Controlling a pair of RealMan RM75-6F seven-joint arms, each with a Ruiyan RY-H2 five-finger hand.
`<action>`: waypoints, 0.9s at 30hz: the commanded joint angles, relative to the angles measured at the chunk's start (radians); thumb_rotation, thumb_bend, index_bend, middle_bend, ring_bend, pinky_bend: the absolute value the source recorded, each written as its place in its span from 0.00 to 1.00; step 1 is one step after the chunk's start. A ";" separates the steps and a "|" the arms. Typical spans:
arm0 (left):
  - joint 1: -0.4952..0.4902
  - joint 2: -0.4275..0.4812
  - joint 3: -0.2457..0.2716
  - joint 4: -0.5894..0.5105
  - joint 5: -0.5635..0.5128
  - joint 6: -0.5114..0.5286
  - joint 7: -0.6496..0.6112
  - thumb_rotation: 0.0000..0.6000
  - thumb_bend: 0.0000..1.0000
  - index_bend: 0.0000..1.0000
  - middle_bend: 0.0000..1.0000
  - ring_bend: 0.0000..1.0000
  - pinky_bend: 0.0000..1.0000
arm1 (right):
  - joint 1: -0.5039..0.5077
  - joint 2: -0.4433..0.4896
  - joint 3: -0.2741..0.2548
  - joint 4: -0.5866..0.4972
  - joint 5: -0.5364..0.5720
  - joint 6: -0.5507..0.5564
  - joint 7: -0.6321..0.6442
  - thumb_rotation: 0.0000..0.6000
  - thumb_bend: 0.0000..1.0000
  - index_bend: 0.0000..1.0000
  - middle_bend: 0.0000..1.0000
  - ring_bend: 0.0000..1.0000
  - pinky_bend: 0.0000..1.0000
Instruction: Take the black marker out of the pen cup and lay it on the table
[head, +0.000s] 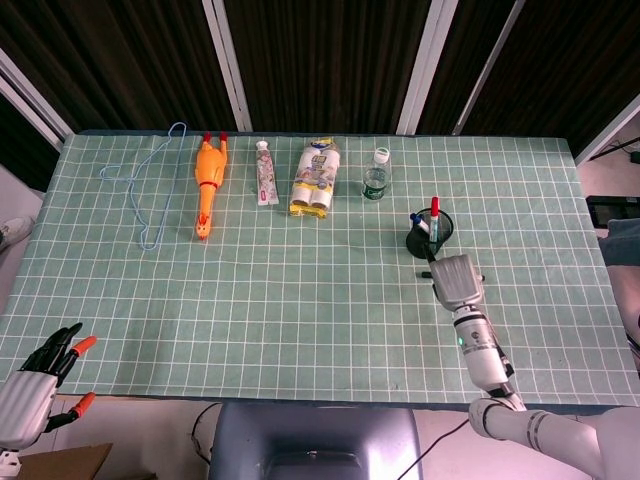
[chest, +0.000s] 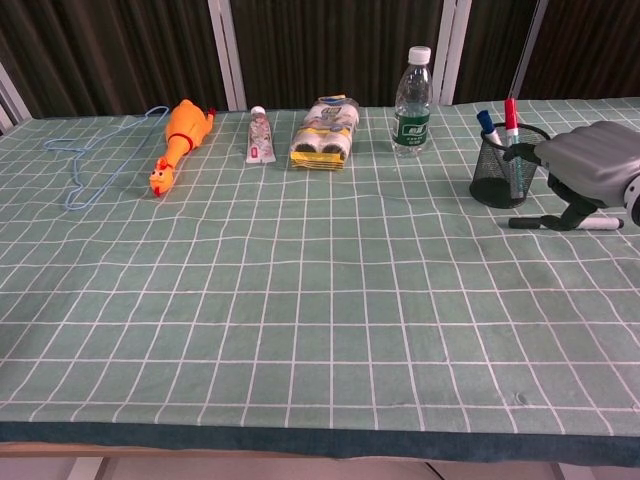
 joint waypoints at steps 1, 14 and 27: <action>0.000 0.000 0.000 0.000 0.001 0.000 0.001 1.00 0.25 0.18 0.02 0.00 0.23 | -0.017 0.021 -0.003 -0.028 -0.032 0.021 0.047 1.00 0.39 0.13 0.83 0.90 1.00; 0.000 -0.008 -0.001 -0.002 -0.001 -0.004 0.026 1.00 0.25 0.18 0.02 0.00 0.23 | -0.268 0.289 -0.139 -0.487 -0.295 0.413 0.084 1.00 0.36 0.19 0.35 0.32 0.45; 0.006 -0.017 -0.005 -0.007 -0.005 0.002 0.054 1.00 0.25 0.18 0.02 0.00 0.23 | -0.410 0.353 -0.187 -0.396 -0.385 0.494 0.331 1.00 0.37 0.11 0.12 0.02 0.13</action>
